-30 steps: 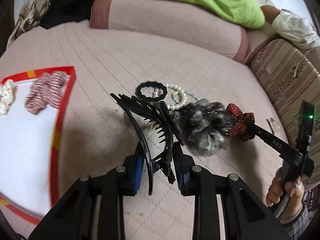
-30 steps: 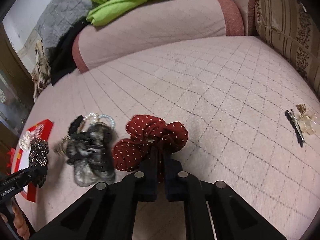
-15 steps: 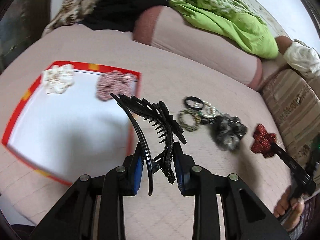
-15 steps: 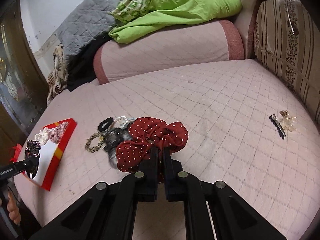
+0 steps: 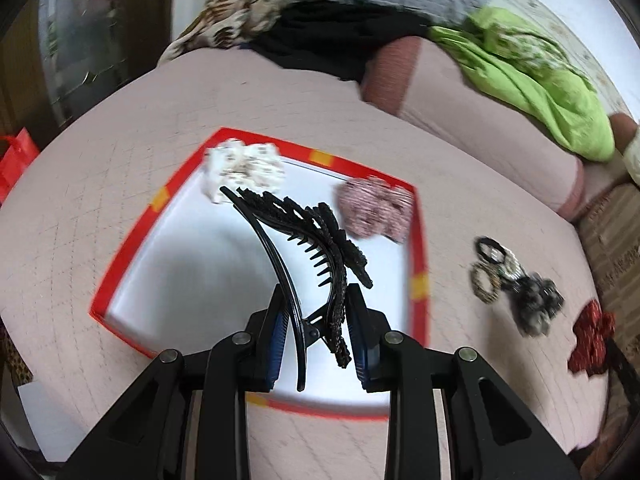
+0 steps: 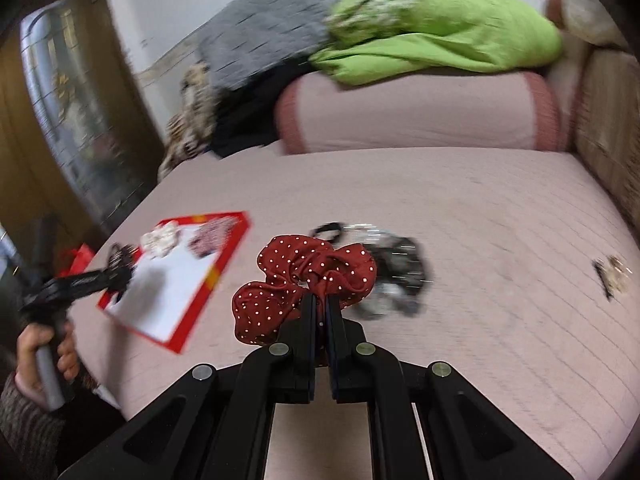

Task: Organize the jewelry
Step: 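Carry the scrunchie and claw clip into the tray and open both tools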

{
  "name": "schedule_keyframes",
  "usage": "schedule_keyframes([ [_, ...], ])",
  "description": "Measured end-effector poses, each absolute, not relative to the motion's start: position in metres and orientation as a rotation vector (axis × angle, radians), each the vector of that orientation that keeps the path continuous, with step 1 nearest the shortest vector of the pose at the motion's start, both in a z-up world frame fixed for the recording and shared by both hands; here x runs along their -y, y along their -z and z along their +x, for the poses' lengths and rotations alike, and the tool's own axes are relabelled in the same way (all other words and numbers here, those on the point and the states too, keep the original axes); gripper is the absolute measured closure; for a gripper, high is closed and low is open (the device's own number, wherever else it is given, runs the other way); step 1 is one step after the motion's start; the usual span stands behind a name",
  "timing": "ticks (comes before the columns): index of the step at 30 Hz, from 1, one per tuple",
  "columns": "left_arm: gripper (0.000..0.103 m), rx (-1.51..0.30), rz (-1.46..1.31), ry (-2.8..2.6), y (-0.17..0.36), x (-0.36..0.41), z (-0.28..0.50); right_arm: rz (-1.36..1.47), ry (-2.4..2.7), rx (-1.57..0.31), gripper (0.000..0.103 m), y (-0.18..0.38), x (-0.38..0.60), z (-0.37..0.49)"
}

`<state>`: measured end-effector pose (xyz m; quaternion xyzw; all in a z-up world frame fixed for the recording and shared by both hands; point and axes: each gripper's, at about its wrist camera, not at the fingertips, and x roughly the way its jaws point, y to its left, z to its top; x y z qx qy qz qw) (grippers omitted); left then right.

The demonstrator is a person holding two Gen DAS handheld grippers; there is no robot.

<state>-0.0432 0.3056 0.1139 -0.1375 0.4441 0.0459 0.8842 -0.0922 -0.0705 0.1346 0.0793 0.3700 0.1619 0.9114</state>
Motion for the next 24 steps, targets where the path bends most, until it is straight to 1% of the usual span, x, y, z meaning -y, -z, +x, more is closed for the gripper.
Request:
schedule_keyframes([
  [4, 0.076, -0.942, -0.37, -0.125, -0.104, -0.34, -0.027, 0.142, -0.428, -0.814, 0.098, -0.135, 0.022, -0.08],
  [10, 0.076, -0.975, -0.462, -0.115, -0.086, -0.369, -0.005, 0.086, -0.518, -0.901, 0.098, -0.127, -0.06, -0.043],
  [17, 0.076, -1.008, -0.465, -0.139, -0.071, -0.385, 0.008, 0.052, -0.547, -1.0, 0.098, -0.094, -0.132, -0.006],
  [24, 0.076, -1.055, -0.413, -0.209, -0.06, -0.394, 0.014, -0.009, -0.578, -1.064, 0.098, -0.066, -0.174, -0.002],
])
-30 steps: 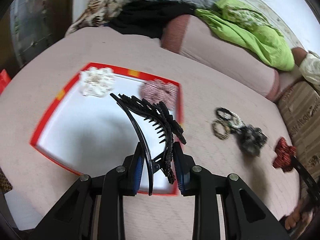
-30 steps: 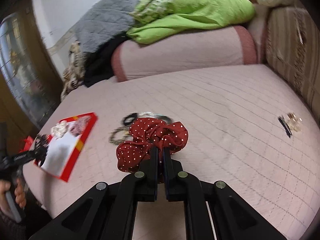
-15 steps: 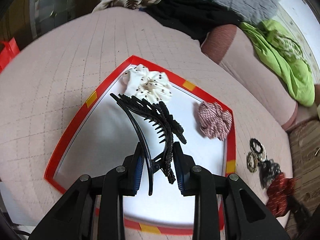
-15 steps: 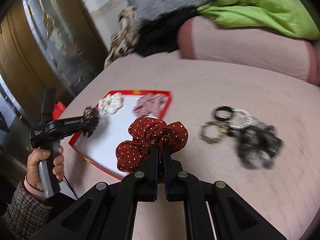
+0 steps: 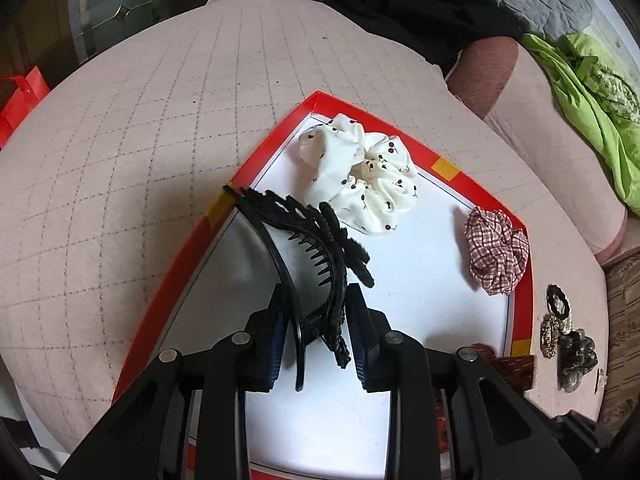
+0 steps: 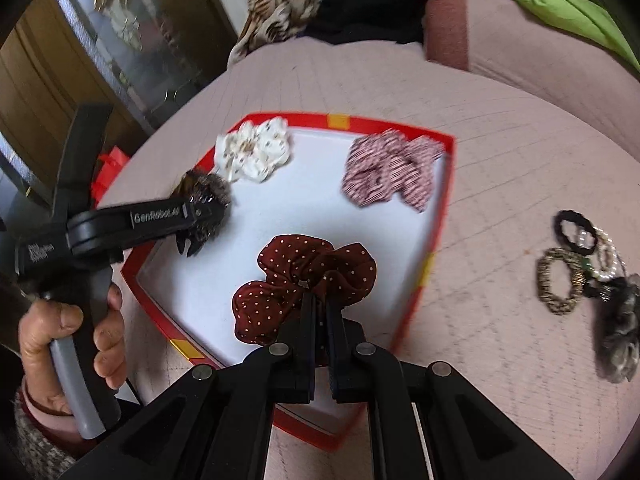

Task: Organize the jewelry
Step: 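Carry the scrunchie and claw clip into the tray and open both tools, then move both tools back toward the black scrunchie and bracelets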

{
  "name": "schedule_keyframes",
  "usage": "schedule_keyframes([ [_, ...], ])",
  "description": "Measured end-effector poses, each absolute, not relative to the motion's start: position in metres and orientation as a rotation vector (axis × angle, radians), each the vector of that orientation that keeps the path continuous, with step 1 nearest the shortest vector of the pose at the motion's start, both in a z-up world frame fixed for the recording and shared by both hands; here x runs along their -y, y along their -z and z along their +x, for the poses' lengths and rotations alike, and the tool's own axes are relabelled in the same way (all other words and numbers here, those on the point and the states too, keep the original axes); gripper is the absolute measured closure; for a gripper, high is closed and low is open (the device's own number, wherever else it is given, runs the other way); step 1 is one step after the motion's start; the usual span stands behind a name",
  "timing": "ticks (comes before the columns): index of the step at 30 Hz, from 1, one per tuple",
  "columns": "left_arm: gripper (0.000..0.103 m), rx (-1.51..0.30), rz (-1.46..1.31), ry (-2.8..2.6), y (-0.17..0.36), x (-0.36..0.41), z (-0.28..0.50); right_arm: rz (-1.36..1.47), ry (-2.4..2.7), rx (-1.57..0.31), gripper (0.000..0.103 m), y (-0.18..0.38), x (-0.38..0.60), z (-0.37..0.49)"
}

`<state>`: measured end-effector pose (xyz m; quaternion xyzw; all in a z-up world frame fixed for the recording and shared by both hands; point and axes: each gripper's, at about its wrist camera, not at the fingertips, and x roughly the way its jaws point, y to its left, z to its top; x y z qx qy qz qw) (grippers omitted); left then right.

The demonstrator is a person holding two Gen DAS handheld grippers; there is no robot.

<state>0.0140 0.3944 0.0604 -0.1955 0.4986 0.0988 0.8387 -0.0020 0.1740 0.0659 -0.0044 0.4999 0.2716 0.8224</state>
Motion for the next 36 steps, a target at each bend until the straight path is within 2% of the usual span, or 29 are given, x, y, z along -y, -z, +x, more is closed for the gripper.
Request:
schedule_keyframes([
  [6, 0.075, -1.044, -0.38, -0.228, -0.061, -0.391, 0.012, -0.037, -0.582, -1.079, 0.097, -0.055, -0.191, -0.005],
  [10, 0.057, -0.997, -0.421, -0.211, -0.068, -0.394, 0.005, -0.052, -0.567, -1.059, 0.094, -0.056, -0.193, -0.009],
  [13, 0.056, -0.954, -0.438, -0.19, -0.076, -0.395, -0.003, -0.047, -0.572, -1.042, 0.082, -0.062, -0.191, -0.012],
  [17, 0.053, -0.912, -0.441, -0.188, -0.084, -0.391, -0.011, -0.069, -0.579, -0.991, 0.055, -0.076, -0.187, -0.024],
  [18, 0.052, -0.904, -0.442, -0.192, -0.086, -0.391, -0.012, -0.073, -0.579, -0.98, 0.053, -0.079, -0.185, -0.028],
  [25, 0.052, -0.872, -0.375, -0.232, -0.092, -0.377, -0.016, -0.106, -0.547, -0.93, 0.049, -0.089, -0.154, -0.058],
  [36, 0.052, -0.831, -0.164, -0.251, -0.101, -0.324, -0.021, -0.03, -0.411, -0.93, 0.049, -0.083, -0.054, -0.09],
])
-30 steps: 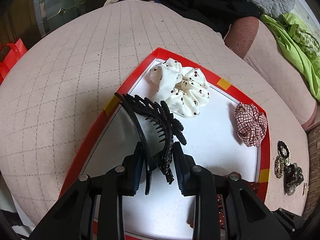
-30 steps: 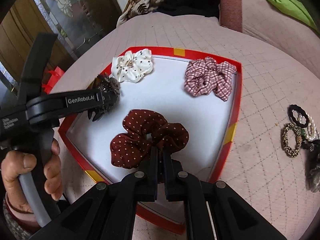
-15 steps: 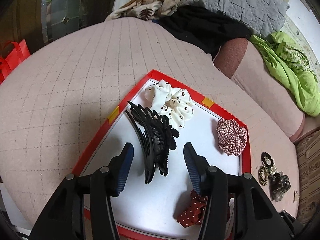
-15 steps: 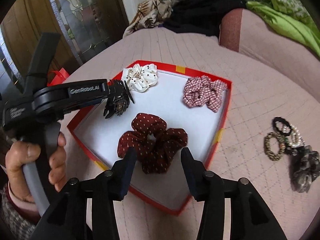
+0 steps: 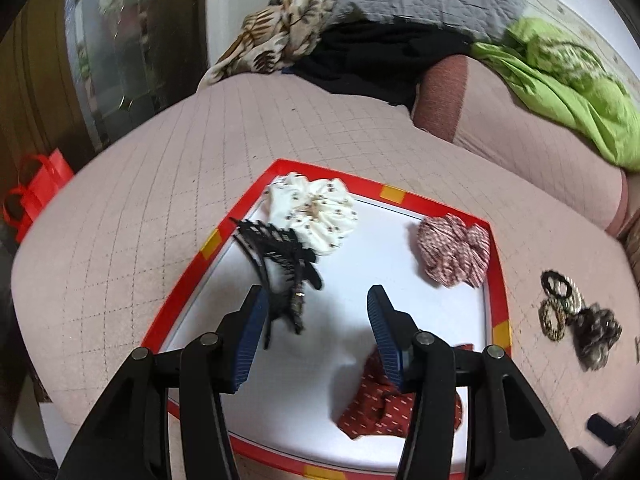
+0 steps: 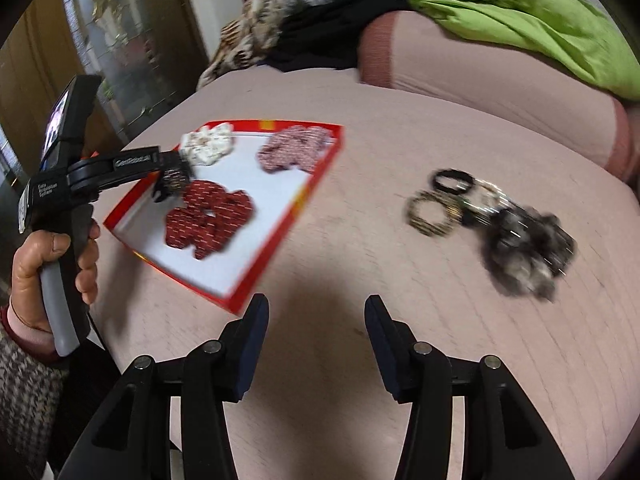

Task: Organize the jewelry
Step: 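Move both tools back toward the black scrunchie and bracelets, then grasp the black sheer scrunchie with the right tool while the left tool grasps the leopard-print bracelet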

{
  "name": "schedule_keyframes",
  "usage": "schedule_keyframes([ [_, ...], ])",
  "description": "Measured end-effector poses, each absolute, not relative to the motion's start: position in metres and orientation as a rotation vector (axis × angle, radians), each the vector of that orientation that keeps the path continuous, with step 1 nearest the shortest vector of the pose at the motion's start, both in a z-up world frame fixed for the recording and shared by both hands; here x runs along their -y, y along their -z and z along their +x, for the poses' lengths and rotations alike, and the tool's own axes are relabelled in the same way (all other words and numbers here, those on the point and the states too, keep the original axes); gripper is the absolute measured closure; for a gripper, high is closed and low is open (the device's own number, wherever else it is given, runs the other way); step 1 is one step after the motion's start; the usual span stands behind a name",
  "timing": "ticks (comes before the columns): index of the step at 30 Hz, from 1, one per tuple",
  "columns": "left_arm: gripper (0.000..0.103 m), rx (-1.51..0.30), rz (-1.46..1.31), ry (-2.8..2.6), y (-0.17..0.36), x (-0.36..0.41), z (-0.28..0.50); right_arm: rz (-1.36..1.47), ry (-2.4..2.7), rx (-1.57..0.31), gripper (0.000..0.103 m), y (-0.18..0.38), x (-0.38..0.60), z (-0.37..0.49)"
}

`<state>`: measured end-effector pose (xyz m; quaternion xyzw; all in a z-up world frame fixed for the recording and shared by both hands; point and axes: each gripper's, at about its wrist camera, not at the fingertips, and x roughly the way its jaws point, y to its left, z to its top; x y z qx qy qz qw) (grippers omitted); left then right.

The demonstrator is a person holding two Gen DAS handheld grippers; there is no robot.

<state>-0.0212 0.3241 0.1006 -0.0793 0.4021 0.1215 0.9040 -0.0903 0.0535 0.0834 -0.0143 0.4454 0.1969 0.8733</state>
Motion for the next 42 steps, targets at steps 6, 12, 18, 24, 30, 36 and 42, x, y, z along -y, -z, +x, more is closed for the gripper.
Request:
schedule_keyframes([
  [6, 0.052, -0.779, -0.073, -0.187, -0.112, -0.281, -0.041, 0.007, -0.315, -0.912, 0.048, -0.084, 0.011, -0.105],
  [12, 0.051, -0.788, -0.03, -0.087, -0.118, -0.232, -0.064, 0.081, -0.2, -0.917, 0.048, -0.076, 0.078, -0.111],
  [18, 0.048, -0.805, 0.034, 0.019, -0.119, -0.182, -0.071, 0.165, -0.116, -0.883, 0.048, -0.075, 0.125, -0.094],
  [24, 0.046, -0.88, 0.025, 0.09, -0.106, -0.152, -0.064, 0.285, -0.11, -0.877, 0.043, -0.073, 0.139, -0.03],
  [30, 0.046, -0.928, 0.019, 0.124, -0.106, -0.133, -0.041, 0.278, -0.19, -0.98, 0.094, -0.046, 0.126, 0.011],
  [36, 0.046, -0.995, -0.008, 0.146, -0.09, -0.115, 0.004, 0.17, -0.148, -0.999, 0.097, -0.045, 0.141, -0.009],
  [42, 0.047, -1.106, -0.077, 0.134, -0.048, -0.105, 0.053, 0.198, -0.108, -1.026, 0.093, -0.047, 0.172, -0.022],
])
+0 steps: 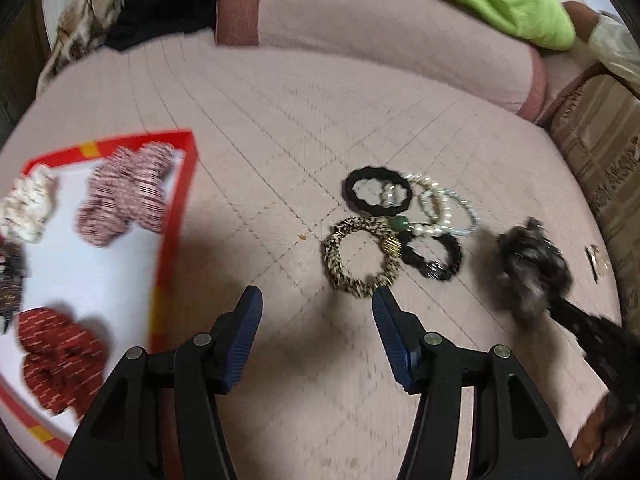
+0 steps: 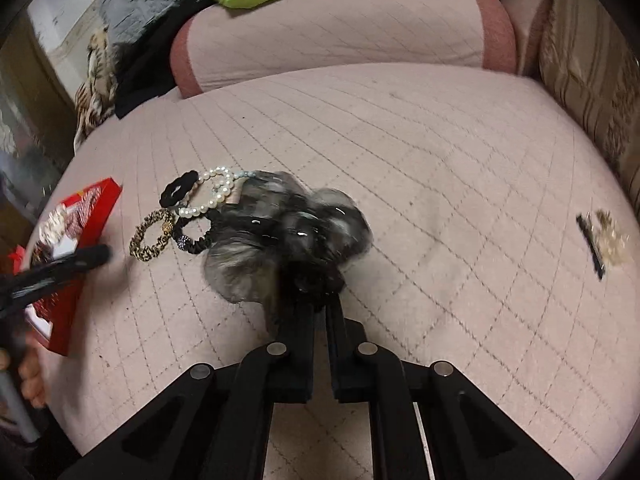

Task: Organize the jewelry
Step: 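Grasp the black sheer scrunchie with the right tool while the left tool grasps the leopard-print bracelet, then carry the black scrunchie and bracelet into the tray and open both tools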

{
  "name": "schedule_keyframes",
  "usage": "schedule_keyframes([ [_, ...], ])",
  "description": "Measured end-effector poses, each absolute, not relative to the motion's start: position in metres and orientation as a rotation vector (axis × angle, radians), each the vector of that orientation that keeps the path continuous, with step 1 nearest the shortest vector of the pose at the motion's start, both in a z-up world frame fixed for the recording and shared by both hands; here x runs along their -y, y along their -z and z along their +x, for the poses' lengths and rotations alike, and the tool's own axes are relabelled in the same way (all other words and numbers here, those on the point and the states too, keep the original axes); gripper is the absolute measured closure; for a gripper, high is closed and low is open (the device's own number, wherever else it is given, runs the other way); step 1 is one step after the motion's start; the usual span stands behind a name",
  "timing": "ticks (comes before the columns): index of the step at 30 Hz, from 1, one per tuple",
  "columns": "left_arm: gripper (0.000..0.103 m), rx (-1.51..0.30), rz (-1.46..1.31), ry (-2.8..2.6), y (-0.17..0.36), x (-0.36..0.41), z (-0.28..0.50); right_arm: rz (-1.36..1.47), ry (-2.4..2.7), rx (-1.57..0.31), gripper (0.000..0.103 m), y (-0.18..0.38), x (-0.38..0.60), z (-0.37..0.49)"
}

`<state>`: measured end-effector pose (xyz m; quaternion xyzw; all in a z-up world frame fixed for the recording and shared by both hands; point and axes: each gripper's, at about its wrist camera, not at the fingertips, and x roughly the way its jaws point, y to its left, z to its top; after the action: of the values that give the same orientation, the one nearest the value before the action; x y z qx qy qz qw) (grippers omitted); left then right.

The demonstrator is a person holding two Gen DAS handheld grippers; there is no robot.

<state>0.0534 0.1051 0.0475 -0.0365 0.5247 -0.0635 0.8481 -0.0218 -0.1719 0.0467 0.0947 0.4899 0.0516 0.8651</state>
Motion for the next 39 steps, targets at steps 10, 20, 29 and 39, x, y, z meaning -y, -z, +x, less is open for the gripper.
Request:
schedule_keyframes([
  [10, 0.048, -1.089, 0.023, 0.123, -0.026, -0.083, 0.084, 0.302, -0.139, -0.919, 0.044, -0.049, 0.185, -0.016],
  [20, 0.087, -1.037, 0.134, 0.129, -0.024, -0.056, 0.077, 0.333, -0.147, -0.927, 0.047, -0.032, 0.173, 0.006],
  [29, 0.098, -1.022, 0.099, 0.241, -0.052, -0.046, 0.043, 0.348, -0.152, -0.945, 0.088, -0.03, 0.171, 0.003],
  [39, 0.098, -0.938, -0.083, 0.265, -0.106, -0.096, -0.021, 0.411, -0.176, -0.904, 0.088, -0.052, 0.172, -0.022],
])
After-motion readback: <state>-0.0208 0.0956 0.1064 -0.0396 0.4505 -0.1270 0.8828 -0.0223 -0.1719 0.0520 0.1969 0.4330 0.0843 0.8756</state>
